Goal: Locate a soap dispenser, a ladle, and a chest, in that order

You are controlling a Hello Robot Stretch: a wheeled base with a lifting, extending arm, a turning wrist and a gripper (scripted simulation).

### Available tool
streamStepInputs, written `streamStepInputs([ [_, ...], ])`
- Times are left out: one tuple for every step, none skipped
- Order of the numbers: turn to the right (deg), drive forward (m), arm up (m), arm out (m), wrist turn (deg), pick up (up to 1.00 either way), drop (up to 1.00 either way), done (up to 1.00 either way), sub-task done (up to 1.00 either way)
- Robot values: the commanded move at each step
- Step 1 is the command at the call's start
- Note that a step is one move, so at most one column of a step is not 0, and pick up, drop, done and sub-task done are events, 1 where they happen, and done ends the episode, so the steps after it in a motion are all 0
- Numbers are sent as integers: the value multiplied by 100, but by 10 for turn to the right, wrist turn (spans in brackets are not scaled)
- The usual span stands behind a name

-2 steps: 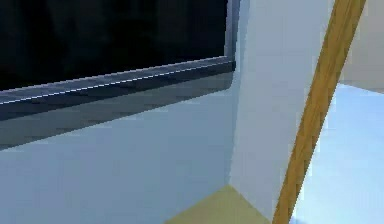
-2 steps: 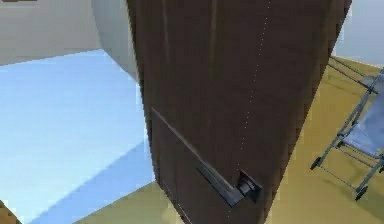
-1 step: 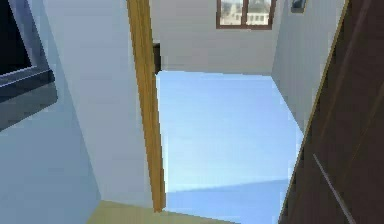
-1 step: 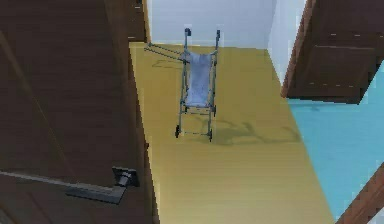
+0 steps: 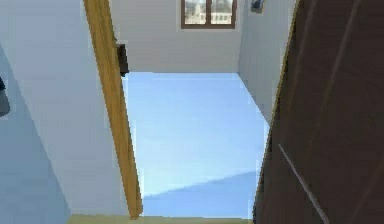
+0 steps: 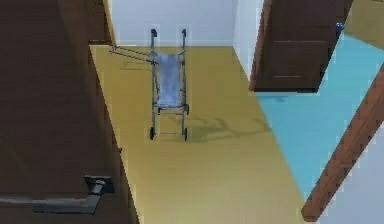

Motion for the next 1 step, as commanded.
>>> streamStepInputs([
  [0,100,0,0,0,0,0,0,0],
])
